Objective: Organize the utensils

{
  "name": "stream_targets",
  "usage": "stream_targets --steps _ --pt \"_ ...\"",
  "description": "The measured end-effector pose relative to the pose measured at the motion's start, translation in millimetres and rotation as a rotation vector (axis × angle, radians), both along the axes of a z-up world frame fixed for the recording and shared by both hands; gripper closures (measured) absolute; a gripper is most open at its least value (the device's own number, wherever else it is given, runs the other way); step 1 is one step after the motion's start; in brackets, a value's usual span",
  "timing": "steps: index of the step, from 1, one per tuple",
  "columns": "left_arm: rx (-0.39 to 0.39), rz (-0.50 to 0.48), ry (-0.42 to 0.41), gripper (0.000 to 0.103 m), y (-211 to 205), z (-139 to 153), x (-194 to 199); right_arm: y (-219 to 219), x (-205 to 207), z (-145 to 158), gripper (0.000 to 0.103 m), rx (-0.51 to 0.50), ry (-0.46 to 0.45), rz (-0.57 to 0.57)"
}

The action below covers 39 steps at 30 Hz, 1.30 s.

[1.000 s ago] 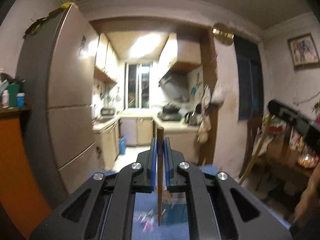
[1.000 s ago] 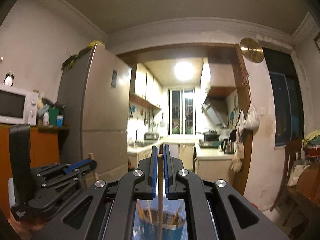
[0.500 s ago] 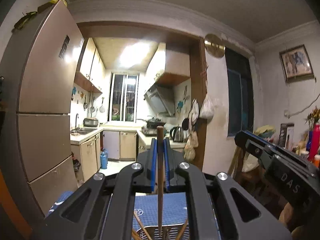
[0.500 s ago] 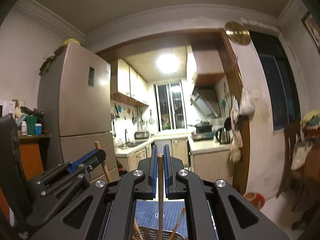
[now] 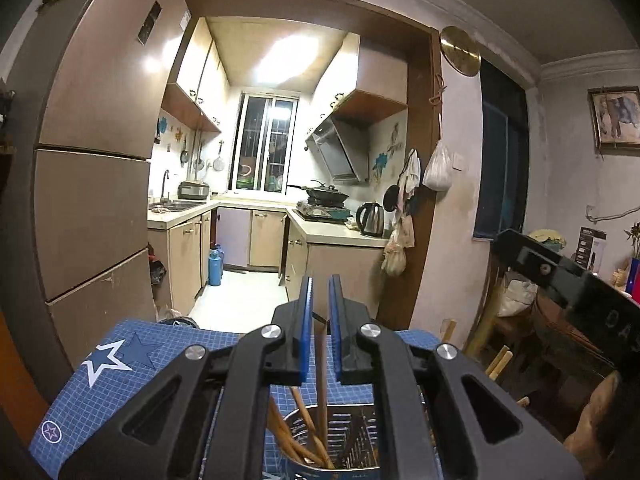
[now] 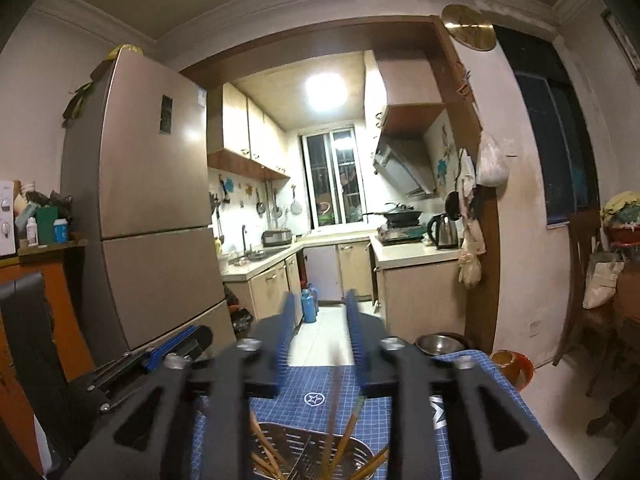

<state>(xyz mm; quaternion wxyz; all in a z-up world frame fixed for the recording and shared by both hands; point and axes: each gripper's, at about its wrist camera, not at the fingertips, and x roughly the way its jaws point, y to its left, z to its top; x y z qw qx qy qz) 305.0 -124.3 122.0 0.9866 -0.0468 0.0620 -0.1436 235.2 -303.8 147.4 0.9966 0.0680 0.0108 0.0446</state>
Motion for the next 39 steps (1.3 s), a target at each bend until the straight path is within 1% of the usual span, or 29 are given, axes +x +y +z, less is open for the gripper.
stream_targets --steps 3,6,9,10,11,12,13,14,15,16,17,18,20,21,22,23,24,26,28,29,30,32,33,35,37,39 --pt "-0.005 0.005 -0.011 0.096 7 7 -6 -5 -7 1 0.072 0.018 -0.006 -0.007" --pt "-0.026 0.011 -0.034 0.096 16 20 -21 -12 -20 2 0.072 0.02 -0.015 -0.006" --pt "-0.063 0.028 -0.076 0.095 34 34 -53 -21 -43 3 0.072 0.025 -0.011 0.009" --pt "-0.071 0.034 -0.085 0.085 39 36 -61 -25 -54 2 0.066 0.03 -0.006 0.019" --pt "-0.077 0.046 -0.093 0.076 46 37 -75 -29 -61 1 0.052 0.034 -0.001 0.023" --pt "-0.076 0.067 -0.097 0.051 56 36 -94 -35 -76 -2 0.044 0.043 0.01 0.024" --pt "-0.074 0.075 -0.1 0.039 63 32 -110 -40 -90 -6 0.029 0.053 0.017 0.029" --pt "-0.07 0.069 -0.099 0.039 67 29 -119 -45 -102 -10 0.021 0.061 0.022 0.041" --pt "-0.051 0.056 -0.08 0.039 74 19 -140 -49 -119 -17 0.019 0.064 0.036 0.055" --pt "-0.037 0.056 -0.056 0.038 78 11 -149 -51 -135 -26 0.014 0.056 0.059 0.056" --pt "-0.017 0.065 -0.017 0.035 82 -1 -162 -51 -144 -32 0.006 0.048 0.071 0.054" --pt "0.002 0.073 0.029 0.026 86 -16 -173 -51 -159 -43 0.004 0.033 0.091 0.053" --pt "0.023 0.078 0.093 0.014 92 -42 -187 -48 -184 -66 0.004 -0.006 0.119 0.034" --pt "0.032 0.094 0.137 0.01 95 -56 -194 -46 -193 -74 0.004 -0.022 0.132 0.024" --pt "0.037 0.094 0.161 0.006 98 -64 -197 -44 -201 -84 0.004 -0.035 0.151 0.011" --pt "0.044 0.083 0.189 0.006 100 -75 -205 -42 -211 -95 0.004 -0.039 0.17 0.002" --pt "0.052 0.093 0.201 0.006 102 -80 -209 -41 -218 -102 0.004 -0.038 0.182 -0.004" --pt "0.092 0.148 0.221 0.006 100 -92 -223 -34 -234 -116 0.004 -0.047 0.201 -0.043" --pt "0.105 0.181 0.241 0.006 97 -97 -233 -27 -250 -123 0.004 -0.067 0.183 -0.074" --pt "0.102 0.209 0.247 0.006 97 -101 -242 -20 -261 -127 0.004 -0.084 0.164 -0.098" --pt "0.119 0.252 0.264 0.006 95 -105 -250 -16 -267 -130 0.004 -0.096 0.154 -0.112" --pt "0.156 0.244 0.255 0.006 89 -110 -262 -2 -284 -138 0.004 -0.136 0.137 -0.121" --pt "0.176 0.232 0.252 0.006 85 -114 -270 2 -291 -141 0.004 -0.15 0.133 -0.114" --pt "0.191 0.233 0.231 0.006 81 -118 -281 11 -303 -148 0.004 -0.188 0.141 -0.077" --pt "0.211 0.242 0.207 0.006 80 -123 -292 18 -313 -156 0.004 -0.206 0.161 -0.068" --pt "0.217 0.249 0.196 0.006 83 -129 -300 21 -322 -163 0.004 -0.191 0.167 -0.047"
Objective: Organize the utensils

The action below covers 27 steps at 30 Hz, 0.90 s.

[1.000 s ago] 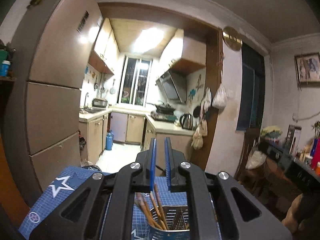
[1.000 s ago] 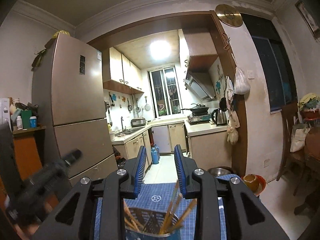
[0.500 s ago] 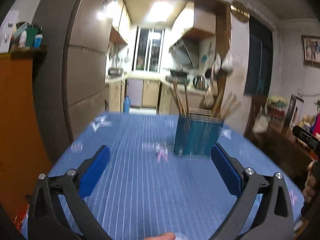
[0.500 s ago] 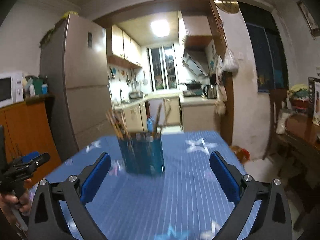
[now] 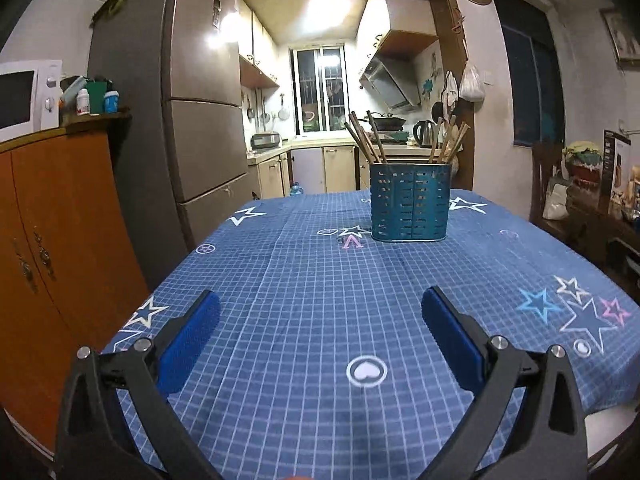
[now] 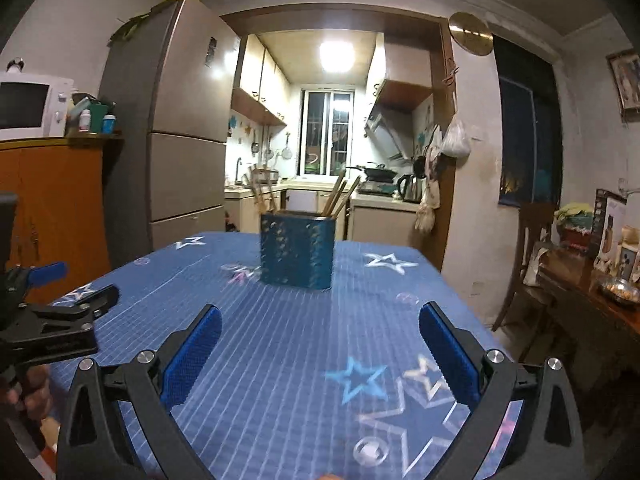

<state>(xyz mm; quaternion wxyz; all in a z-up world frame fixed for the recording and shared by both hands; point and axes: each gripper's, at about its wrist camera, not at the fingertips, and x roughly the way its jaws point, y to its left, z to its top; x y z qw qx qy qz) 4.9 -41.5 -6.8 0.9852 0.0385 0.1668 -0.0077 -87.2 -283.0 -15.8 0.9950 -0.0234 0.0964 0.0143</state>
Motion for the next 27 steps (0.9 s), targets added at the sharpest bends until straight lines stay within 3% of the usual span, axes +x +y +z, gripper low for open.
stream_targets --steps 3,8,27 --pt "-0.019 0.01 -0.002 0.006 5 -4 -7 -2 -6 -12 0.004 0.059 0.043 0.032" --pt "-0.053 0.019 0.017 0.006 11 -13 -17 5 -2 -34 0.004 0.04 0.118 -0.002" --pt "-0.044 -0.026 0.043 0.006 7 -19 -15 2 -3 -30 0.004 0.027 0.095 -0.023"
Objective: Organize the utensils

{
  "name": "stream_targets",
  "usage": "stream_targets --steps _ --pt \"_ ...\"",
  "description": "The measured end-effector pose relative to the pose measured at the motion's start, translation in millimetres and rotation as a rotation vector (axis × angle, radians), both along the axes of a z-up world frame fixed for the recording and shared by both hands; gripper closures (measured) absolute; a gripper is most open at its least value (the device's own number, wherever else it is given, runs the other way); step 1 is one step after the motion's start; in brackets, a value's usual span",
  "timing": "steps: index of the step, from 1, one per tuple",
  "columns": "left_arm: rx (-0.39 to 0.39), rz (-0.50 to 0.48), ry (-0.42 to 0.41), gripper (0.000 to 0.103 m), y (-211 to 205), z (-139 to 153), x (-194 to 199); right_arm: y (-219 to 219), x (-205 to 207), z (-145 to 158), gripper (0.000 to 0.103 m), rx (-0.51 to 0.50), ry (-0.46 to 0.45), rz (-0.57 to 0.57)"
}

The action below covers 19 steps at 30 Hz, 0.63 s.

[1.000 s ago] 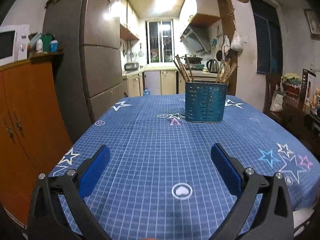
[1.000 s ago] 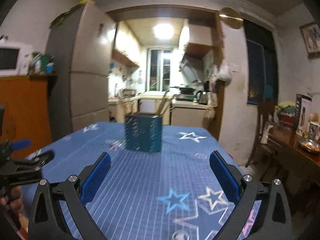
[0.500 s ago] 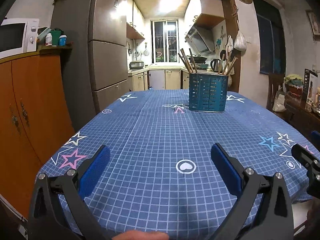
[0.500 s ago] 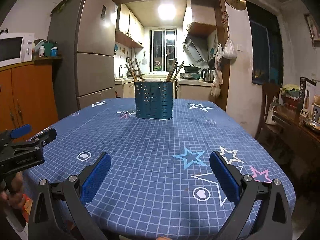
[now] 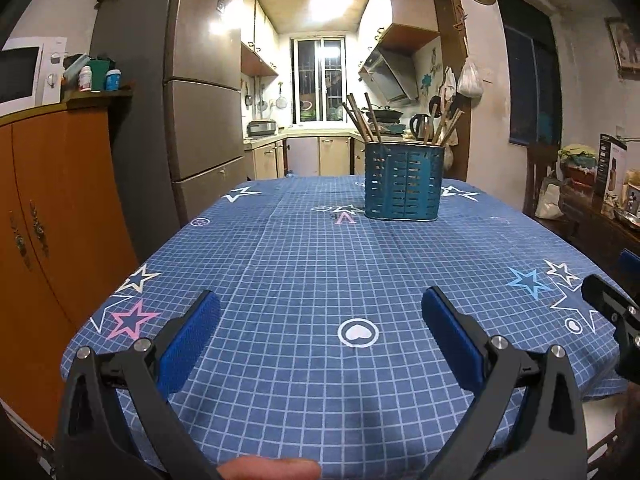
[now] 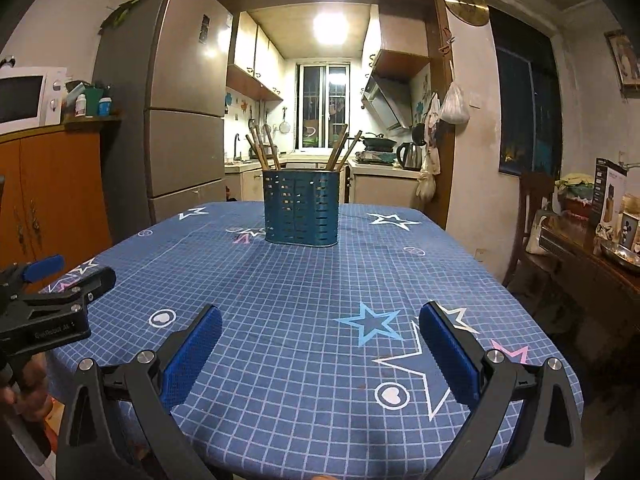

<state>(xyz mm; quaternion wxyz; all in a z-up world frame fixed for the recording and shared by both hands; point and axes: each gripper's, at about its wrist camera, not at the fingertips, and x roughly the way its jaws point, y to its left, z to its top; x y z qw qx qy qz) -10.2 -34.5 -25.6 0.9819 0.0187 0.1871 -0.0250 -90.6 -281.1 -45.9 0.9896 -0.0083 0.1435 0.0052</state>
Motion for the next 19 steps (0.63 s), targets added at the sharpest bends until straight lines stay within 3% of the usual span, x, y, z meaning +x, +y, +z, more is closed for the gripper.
stream_targets --steps 9,19 --pt "0.038 0.043 -0.033 0.012 -5.5 -6.8 -2.9 -3.2 0.4 3.4 0.004 0.007 -0.008 -0.004" --pt "0.024 0.005 -0.022 0.012 -5.0 1.4 -3.1 -8.6 1.7 7.6 0.004 0.027 -0.013 -0.013"
